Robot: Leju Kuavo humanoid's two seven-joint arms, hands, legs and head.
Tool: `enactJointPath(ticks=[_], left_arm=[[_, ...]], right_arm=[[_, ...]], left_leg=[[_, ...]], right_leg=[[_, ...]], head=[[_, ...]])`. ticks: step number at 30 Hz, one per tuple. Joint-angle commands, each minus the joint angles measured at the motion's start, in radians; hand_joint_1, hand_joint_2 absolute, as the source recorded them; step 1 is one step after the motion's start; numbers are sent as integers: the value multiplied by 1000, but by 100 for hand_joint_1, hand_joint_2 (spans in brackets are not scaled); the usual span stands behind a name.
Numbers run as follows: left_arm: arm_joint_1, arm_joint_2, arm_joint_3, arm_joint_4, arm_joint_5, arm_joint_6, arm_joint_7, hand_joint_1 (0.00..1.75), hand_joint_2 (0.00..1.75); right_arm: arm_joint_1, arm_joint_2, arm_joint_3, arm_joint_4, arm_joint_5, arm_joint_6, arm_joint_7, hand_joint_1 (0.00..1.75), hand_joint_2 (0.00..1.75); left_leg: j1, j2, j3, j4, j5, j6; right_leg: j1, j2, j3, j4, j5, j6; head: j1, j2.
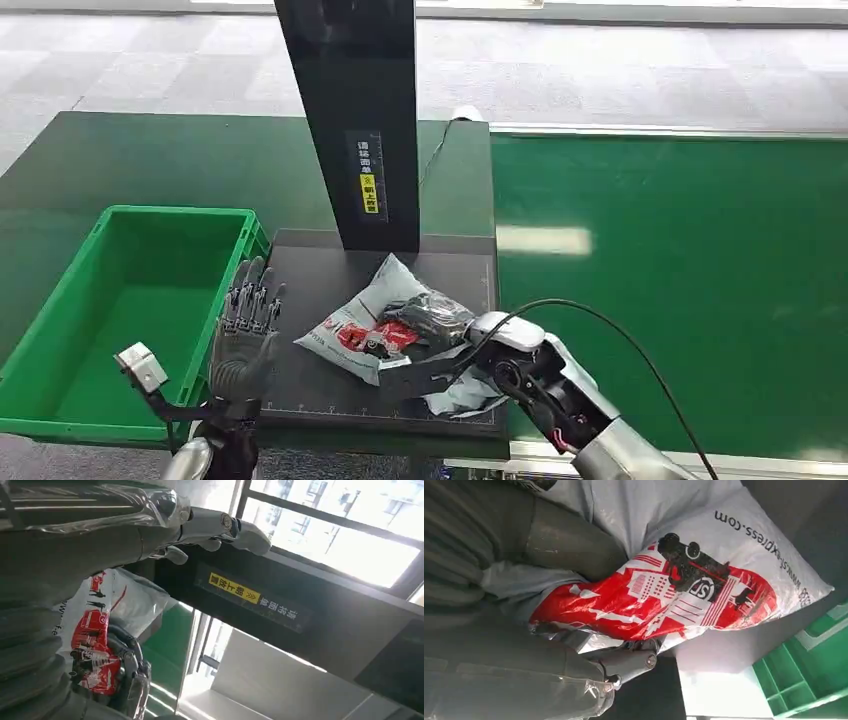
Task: Moved the parcel from conveyor to table for the left to box.
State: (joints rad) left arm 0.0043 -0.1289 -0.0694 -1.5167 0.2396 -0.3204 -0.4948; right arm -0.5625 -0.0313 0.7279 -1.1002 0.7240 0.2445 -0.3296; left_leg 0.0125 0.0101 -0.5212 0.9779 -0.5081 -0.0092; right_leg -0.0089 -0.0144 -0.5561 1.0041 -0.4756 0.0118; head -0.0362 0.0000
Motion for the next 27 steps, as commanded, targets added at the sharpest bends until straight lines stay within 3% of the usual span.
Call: enactJointPath(ticks=[1,7,12,16,17,18,19,20,22,27], left_arm=[[-3,10,3,22,3,1,5,0,175],[-5,8,5,23,5,4,4,0,175],[-18,10,6,23,16,24,0,0,175],[-39,18,-6,34,26,39,-5,0,175],[-38,23,-10,28,29,41,-8,0,175],[-40,26,-11,28,31,41,-9,0,175],[-44,28,-11,30,38,42,-9,0,175],[-63,30,-22,49,51,38,-9,0,175],[-78,30,-31,62,60,46,-9,0,175],[-75,31,-35,61,61,48,-9,0,175]], right_arm=[[-49,-9,66,104,-2,3,-3,175,175],[-54,-13,81,96,-2,12,1,175,175],[-112,51,142,200,-24,9,-22,175,175],[-140,92,143,253,-16,-136,-40,175,175],[-138,96,112,238,-34,-195,-53,115,175],[-137,94,99,227,-43,-215,-63,31,175],[-117,93,62,189,-83,-231,-89,2,175],[13,123,-121,19,-244,-515,-345,0,175],[81,83,-129,-152,-284,-524,-295,0,175],[84,78,-121,-156,-284,-520,-288,0,175]], left_leg=[[0,0,0,-1,2,0],[0,0,0,-1,1,0],[0,3,0,-1,1,0],[0,2,0,-1,1,0],[0,2,-1,-1,2,0],[0,3,-1,-1,2,0],[0,2,0,-1,1,0],[0,2,-1,-1,2,0],[0,-3,-1,-1,2,0],[0,-3,-2,-1,2,1]], right_leg=[[0,2,-1,-1,2,-1],[0,1,0,-1,1,-1],[0,5,-2,-1,2,-1],[0,3,-1,0,2,-1],[0,4,-2,-1,3,-1],[0,5,-3,-1,3,-2],[0,3,-2,0,2,-1],[0,3,-3,0,2,-2],[1,-2,-1,-1,1,-1],[0,0,-2,-1,1,-1]], head=[[0,0],[0,0],[0,0],[0,0],[0,0],[0,0],[0,0],[0,0],[0,0],[0,0]])
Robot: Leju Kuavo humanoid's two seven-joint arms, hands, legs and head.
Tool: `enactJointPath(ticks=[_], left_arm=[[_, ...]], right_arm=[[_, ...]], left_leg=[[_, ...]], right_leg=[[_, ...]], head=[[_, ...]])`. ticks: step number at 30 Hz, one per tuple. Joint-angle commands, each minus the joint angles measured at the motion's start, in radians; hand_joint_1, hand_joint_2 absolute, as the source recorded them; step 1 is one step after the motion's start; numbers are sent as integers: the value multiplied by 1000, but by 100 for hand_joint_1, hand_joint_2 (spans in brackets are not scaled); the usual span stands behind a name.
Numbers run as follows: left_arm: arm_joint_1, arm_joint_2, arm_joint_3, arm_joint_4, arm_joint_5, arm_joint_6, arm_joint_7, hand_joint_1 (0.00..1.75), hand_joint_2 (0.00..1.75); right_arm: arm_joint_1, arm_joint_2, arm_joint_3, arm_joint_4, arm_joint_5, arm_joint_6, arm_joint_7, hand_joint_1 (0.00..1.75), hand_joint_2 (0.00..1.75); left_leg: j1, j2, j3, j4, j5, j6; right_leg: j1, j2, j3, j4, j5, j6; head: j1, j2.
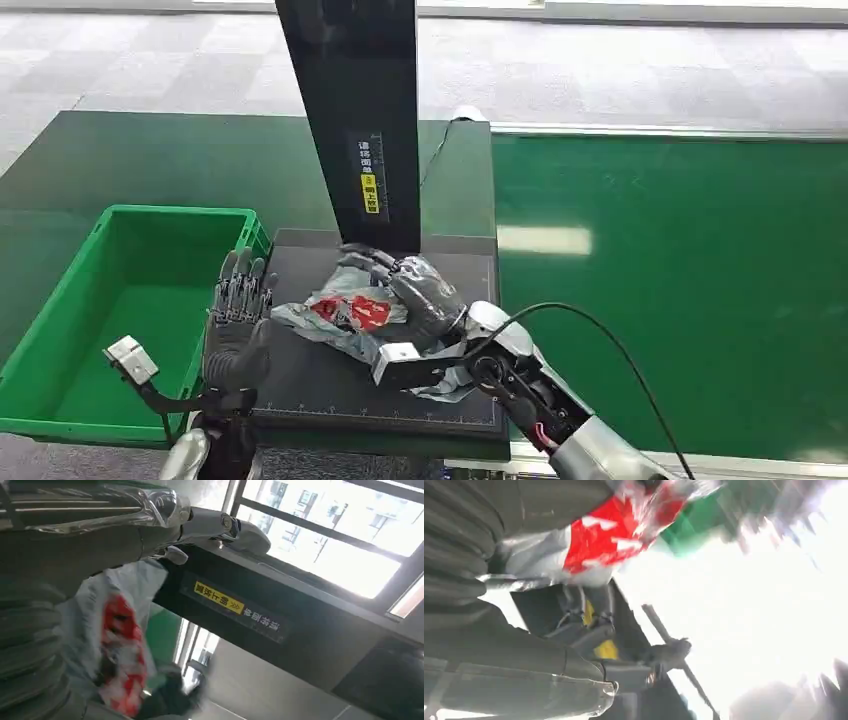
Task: Moved the parcel from conveyor to table for the left to box.
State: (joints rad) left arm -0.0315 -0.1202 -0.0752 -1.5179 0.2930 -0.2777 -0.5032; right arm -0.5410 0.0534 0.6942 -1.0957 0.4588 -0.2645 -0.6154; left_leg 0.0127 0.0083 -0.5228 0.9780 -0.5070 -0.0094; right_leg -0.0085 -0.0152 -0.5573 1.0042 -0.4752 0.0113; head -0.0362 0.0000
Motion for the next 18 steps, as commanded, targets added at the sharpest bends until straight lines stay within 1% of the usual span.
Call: enactJointPath(ticks=[1,2,3,5,9,12,16,18], left_arm=[[-39,23,-31,60,7,6,-1,0,175],[-36,26,-35,58,6,5,-1,0,175],[-35,29,-39,58,1,6,3,0,175],[-29,36,-57,66,0,-9,23,0,175],[-31,43,-68,84,-2,-19,25,0,175],[-18,46,-64,72,-8,-19,16,0,175],[11,37,-60,49,-25,-15,6,0,175],[17,36,-60,43,-29,-15,5,0,175]], right_arm=[[65,2,-101,-157,-32,-29,-5,2,175],[69,10,-117,-155,-61,-51,-11,7,175],[74,11,-128,-161,-68,-71,-18,2,175],[81,5,-145,-165,-80,-114,-18,0,175],[99,-8,-155,-172,-96,-131,-29,0,175],[117,-10,-179,-208,-109,-160,-38,0,175],[157,-9,-250,-294,-178,-202,-51,0,175],[170,-17,-266,-327,-193,-204,-50,0,175]], left_leg=[[0,0,0,-1,1,1],[0,0,-1,-1,1,1],[0,0,-1,0,1,0],[0,-1,-1,0,1,0],[-1,0,0,-1,1,0],[-1,0,0,-1,1,0],[-1,0,-1,-1,1,1],[-1,0,-1,-1,1,1]], right_leg=[[0,0,0,-1,1,0],[0,1,-1,-1,1,0],[0,0,-1,-1,1,0],[0,0,-1,-1,1,-1],[-1,0,0,-1,1,-1],[-1,0,-1,-1,1,0],[-1,1,-1,-1,1,0],[-1,1,-1,-1,1,0]], head=[[1,0],[0,0],[0,0],[0,0],[0,0],[0,0],[0,0],[0,0]])
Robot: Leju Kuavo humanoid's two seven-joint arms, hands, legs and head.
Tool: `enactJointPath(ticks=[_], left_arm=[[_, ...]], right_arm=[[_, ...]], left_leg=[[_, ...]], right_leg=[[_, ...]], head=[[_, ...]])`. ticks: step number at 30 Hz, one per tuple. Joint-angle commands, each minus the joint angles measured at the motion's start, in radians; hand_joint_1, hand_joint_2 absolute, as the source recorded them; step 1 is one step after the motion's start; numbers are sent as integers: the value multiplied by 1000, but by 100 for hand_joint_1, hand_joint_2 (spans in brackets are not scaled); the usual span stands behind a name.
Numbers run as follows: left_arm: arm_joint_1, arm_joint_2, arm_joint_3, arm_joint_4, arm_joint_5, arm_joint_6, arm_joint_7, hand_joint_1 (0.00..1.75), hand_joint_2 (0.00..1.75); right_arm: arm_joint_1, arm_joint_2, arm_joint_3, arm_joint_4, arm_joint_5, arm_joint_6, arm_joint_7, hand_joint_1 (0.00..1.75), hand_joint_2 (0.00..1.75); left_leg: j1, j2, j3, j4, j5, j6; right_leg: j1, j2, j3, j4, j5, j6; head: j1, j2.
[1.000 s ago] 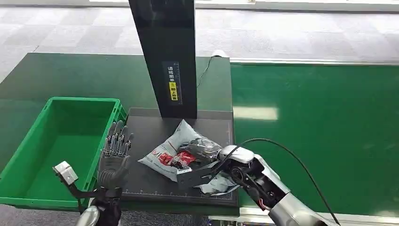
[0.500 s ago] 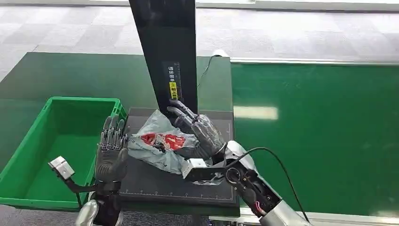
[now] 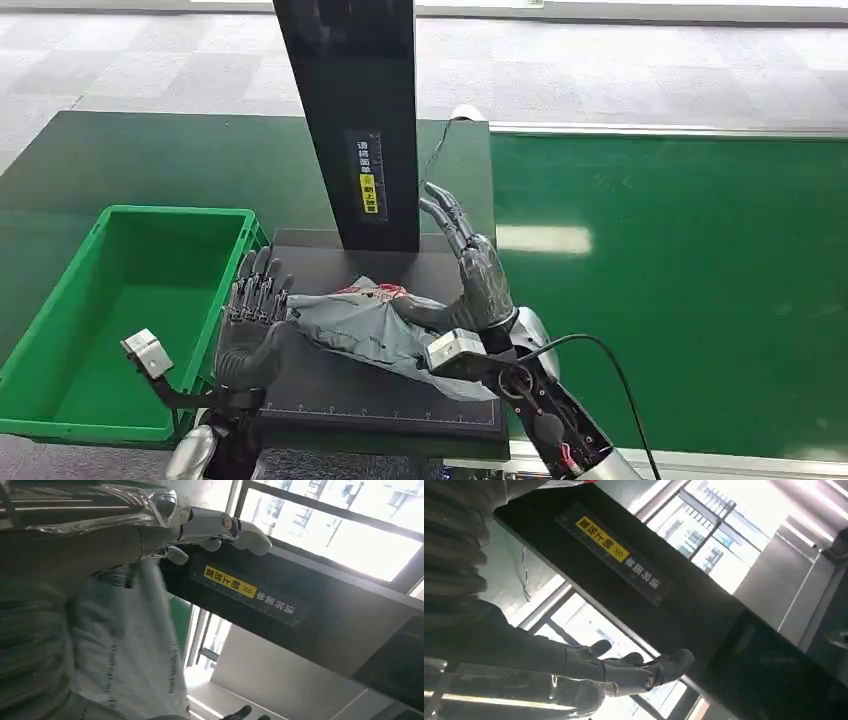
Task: Moved the parcel from conveyor to table for the left to box.
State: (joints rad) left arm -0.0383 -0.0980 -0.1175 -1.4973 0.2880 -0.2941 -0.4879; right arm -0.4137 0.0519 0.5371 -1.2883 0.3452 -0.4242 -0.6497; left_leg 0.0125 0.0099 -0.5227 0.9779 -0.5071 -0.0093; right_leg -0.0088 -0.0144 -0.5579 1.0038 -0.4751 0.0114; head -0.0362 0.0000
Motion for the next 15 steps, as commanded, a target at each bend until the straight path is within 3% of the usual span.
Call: enactJointPath(ticks=[1,7,15], left_arm=[[24,13,-17,23,-28,1,-10,0,175],[-10,37,-64,50,-264,110,-7,0,175],[-12,35,-62,55,-268,110,-8,0,175]], right_arm=[[48,-15,-119,-147,-84,-46,-12,0,175],[70,-19,-159,-196,-156,-12,32,0,175],[73,-19,-162,-195,-156,-11,32,0,175]], left_leg=[[0,-3,-2,0,1,1],[0,-3,-2,0,1,0],[0,-2,0,0,1,0]], right_leg=[[0,-1,-1,-1,1,0],[0,-2,-1,0,0,0],[0,0,0,-1,0,0]], head=[[0,0],[0,0],[0,0]])
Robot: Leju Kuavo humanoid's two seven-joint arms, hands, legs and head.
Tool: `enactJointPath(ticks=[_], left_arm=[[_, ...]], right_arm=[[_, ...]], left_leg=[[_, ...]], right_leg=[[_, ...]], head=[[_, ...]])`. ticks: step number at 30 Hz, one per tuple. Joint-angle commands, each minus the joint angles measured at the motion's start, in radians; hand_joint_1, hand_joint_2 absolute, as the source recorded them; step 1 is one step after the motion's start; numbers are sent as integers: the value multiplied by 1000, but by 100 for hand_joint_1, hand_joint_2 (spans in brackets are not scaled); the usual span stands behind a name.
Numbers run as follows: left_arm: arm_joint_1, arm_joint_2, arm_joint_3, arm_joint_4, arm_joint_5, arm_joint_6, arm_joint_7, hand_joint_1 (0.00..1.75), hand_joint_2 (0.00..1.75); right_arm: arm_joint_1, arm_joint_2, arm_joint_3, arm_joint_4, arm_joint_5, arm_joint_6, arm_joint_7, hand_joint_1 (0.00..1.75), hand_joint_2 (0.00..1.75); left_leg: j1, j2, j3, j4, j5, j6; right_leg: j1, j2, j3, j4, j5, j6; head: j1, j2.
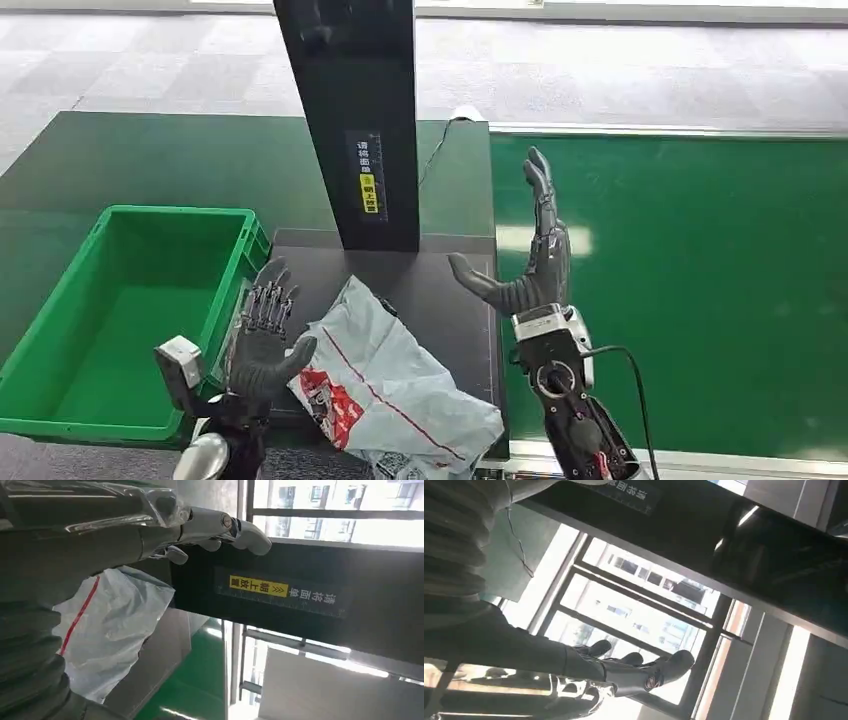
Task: Moved the parcel from conveyor to table for the left to box.
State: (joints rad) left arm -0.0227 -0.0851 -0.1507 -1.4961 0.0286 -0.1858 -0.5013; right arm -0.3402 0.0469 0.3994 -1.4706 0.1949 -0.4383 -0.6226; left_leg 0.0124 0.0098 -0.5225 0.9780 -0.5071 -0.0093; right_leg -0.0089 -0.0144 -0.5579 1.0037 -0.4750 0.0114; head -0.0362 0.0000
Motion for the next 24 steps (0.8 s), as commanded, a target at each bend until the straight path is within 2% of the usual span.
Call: enactJointPath(ticks=[1,2,6,7,10,14,15,19,24], left_arm=[[-27,22,-29,54,-8,2,5,0,175],[-27,33,-42,56,-45,-3,24,0,175],[-50,60,-91,119,-271,58,108,0,175],[-73,76,-127,161,-381,79,166,0,175],[-117,106,-203,226,-605,131,241,0,175],[-157,138,-277,261,-811,114,301,0,175],[-160,144,-283,259,-829,103,308,0,175],[-156,157,-294,267,-841,-2,308,0,175],[-164,170,-348,247,-881,-15,298,0,175]], right_arm=[[-1,-14,-24,-13,-6,3,5,0,175],[-1,-17,-21,-4,-8,20,21,0,0],[36,-41,-36,9,0,52,40,0,0],[42,-43,-38,18,6,64,41,0,0],[38,-39,-37,29,18,81,47,0,0],[43,-33,-50,14,33,95,60,0,0],[46,-32,-55,9,34,96,63,0,175],[90,-28,-95,-41,41,103,80,0,175],[121,-29,-114,-63,43,101,82,0,175]], left_leg=[[0,-2,-1,-1,1,1],[0,-1,-1,-1,1,0],[0,-3,0,-2,1,1],[0,-5,0,-2,2,1],[0,-4,0,-2,2,0],[0,-3,0,-2,2,0],[0,-3,0,-1,1,0],[0,-3,0,-1,1,0],[-1,-3,1,-1,1,1]], right_leg=[[0,-1,0,-1,1,0],[0,0,0,-1,1,0],[0,-1,1,-2,1,0],[0,-3,2,-3,1,0],[0,-2,1,-1,1,0],[0,-1,0,-2,1,-1],[0,-2,1,-1,1,-1],[0,-1,1,-1,1,0],[-1,-1,2,-1,0,0]], head=[[0,0],[0,0],[0,0],[0,0],[0,0],[0,0],[0,0],[0,0],[0,0]])
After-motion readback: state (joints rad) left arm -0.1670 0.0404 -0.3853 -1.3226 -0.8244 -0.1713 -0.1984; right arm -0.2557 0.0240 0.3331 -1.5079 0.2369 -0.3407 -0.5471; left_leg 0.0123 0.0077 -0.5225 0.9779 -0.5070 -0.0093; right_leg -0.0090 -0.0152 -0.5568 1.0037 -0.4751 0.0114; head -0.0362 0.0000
